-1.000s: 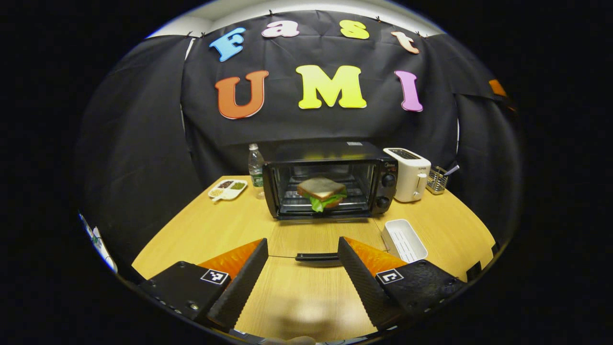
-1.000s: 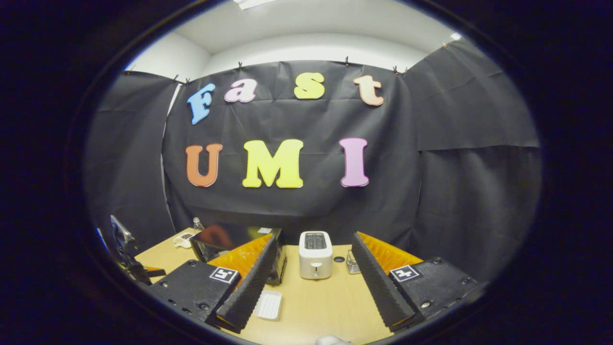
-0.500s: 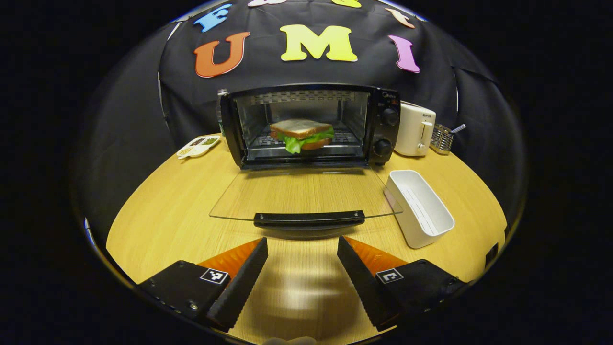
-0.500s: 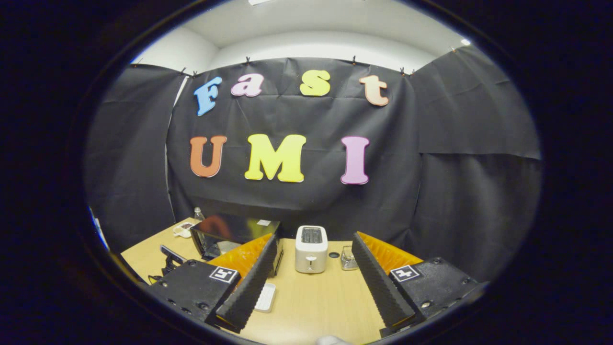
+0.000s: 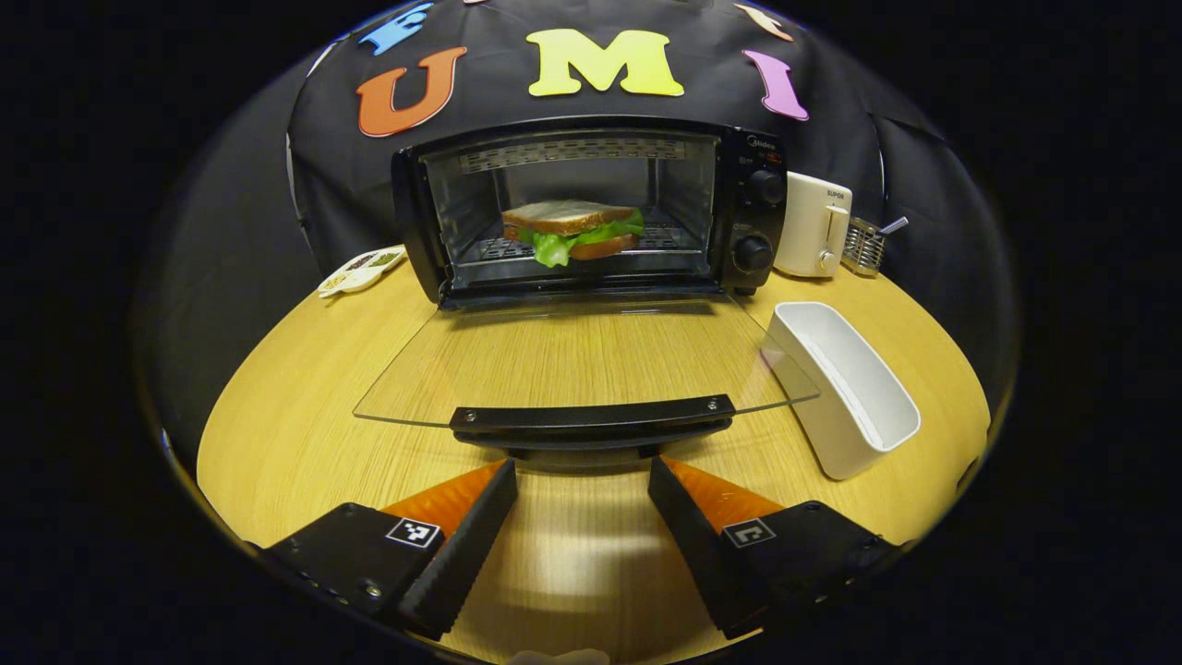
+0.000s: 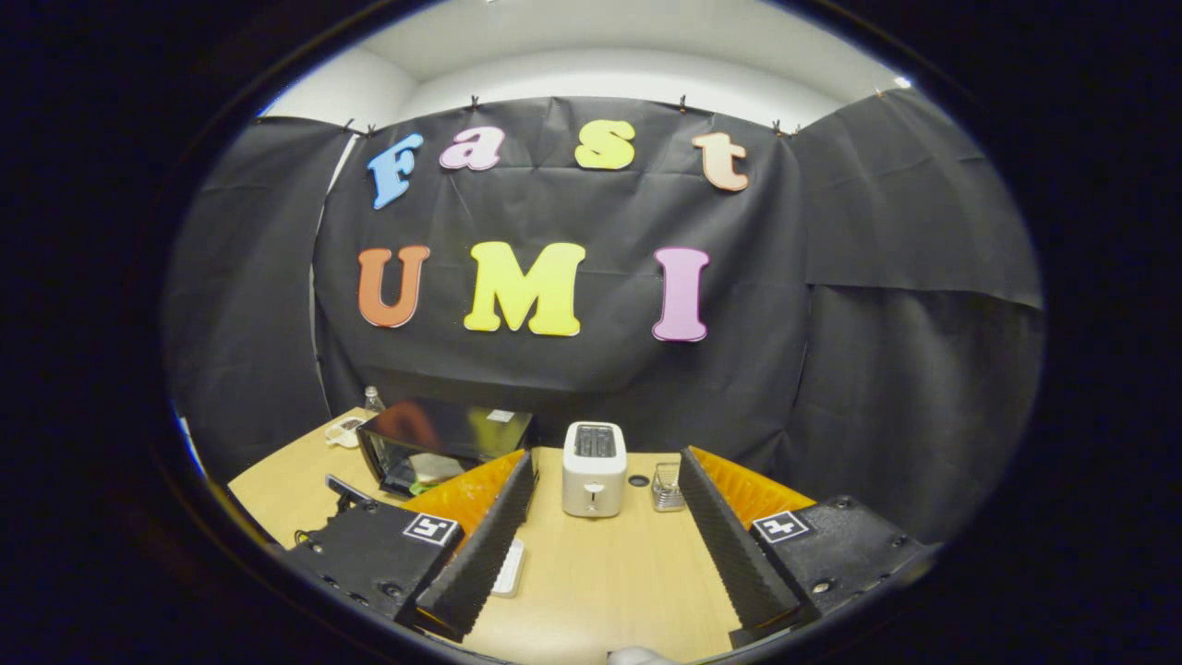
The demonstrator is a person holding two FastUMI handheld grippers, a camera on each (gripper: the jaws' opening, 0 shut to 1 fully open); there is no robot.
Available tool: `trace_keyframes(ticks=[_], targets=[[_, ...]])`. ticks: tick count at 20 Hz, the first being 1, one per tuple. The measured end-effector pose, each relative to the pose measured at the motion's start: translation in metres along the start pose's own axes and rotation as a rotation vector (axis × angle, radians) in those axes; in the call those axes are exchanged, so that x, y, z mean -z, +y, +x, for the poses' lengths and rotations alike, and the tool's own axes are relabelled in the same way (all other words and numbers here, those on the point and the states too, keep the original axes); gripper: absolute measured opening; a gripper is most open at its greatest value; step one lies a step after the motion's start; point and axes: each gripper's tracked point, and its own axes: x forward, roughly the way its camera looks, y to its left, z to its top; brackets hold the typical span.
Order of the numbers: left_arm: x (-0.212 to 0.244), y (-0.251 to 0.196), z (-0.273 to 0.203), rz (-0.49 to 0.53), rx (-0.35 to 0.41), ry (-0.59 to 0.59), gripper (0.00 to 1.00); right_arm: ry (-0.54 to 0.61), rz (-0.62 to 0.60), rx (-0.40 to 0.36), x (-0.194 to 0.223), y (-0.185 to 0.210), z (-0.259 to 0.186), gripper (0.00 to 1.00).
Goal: Open the electric oven with the left hand, put the food in, and close the electric oven.
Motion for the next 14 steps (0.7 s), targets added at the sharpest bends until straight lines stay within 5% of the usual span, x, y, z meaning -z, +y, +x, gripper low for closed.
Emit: trace_keyframes(ticks=[2,6,7,8,9,12,13,14], targets=[[-0.002,-0.001,0.002,-0.01,0.001,0.005,0.95,-0.004,-0.001,-0.005,-0.003,0.003,0.004,1.0],[-0.01,0.0,-0.006,-0.013,0.007,0.003,0.95,-0.003,-0.007,-0.019,-0.004,0.01,0.011,1.0],[-0.013,0.0,-0.007,-0.016,0.007,-0.003,0.96,-0.004,-0.003,-0.025,-0.005,0.012,0.012,0.91],[-0.018,-0.001,-0.01,-0.02,0.01,-0.01,0.95,-0.002,0.002,-0.025,-0.006,0.012,0.014,1.0],[-0.023,-0.001,-0.013,-0.025,0.013,-0.016,0.96,-0.002,0.008,-0.027,-0.005,0.013,0.015,0.91],[-0.042,-0.002,-0.018,-0.03,0.017,-0.04,0.96,0.009,0.025,-0.032,-0.003,0.015,0.021,1.0],[-0.05,-0.001,-0.019,-0.03,0.015,-0.05,0.96,0.009,0.028,-0.032,-0.003,0.015,0.023,0.91],[-0.057,-0.002,-0.019,-0.031,0.021,-0.059,0.96,0.008,0.029,-0.035,-0.005,0.016,0.024,1.0]])
